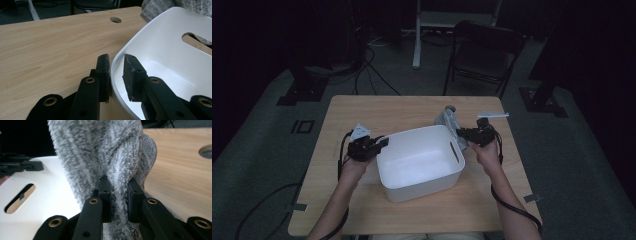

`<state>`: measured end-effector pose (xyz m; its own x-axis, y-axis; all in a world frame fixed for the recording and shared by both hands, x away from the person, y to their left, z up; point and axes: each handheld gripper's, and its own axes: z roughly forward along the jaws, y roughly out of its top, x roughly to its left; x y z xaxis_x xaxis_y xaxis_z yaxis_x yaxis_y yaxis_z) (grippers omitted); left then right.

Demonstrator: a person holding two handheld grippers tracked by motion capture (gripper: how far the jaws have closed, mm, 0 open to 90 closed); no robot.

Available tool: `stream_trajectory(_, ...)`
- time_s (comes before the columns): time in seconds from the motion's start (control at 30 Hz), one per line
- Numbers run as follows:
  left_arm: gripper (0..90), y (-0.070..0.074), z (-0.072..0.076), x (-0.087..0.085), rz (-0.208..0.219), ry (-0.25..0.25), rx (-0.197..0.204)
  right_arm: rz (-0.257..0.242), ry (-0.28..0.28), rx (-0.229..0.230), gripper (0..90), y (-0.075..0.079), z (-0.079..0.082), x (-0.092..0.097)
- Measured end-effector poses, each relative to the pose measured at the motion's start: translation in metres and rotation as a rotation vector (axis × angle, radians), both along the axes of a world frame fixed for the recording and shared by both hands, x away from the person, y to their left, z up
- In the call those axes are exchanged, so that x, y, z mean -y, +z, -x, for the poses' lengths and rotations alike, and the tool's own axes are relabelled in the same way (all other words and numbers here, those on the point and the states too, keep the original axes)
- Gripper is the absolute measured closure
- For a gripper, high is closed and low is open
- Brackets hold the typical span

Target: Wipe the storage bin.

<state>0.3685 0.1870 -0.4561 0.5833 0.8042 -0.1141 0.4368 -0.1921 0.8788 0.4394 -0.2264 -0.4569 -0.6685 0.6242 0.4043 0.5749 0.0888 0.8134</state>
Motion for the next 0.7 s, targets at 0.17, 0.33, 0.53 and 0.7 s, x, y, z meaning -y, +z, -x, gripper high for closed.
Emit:
stream_trajectory(0.17, 75.1, 0.000, 0.000, 0.000, 0.000, 0.003, 0.001, 0.083, -0.015, -0.047, 78.7, -0.020, -0.005, -0.008)
stream_trajectory(0.33, 75.1, 0.000, 0.000, 0.001, -0.001, 0.010, 0.000, 0.109, -0.017, -0.102, 78.7, -0.040, -0.011, -0.011)
stream_trajectory(0.53, 75.1, 0.000, 0.000, 0.000, 0.001, 0.006, 0.000, 0.159, -0.019, -0.159, 78.6, -0.067, -0.014, -0.015)
stream_trajectory(0.7, 75.0, -0.001, 0.000, -0.001, 0.011, -0.003, 0.000, 0.173, -0.028, -0.157, 78.2, -0.068, -0.014, -0.015)
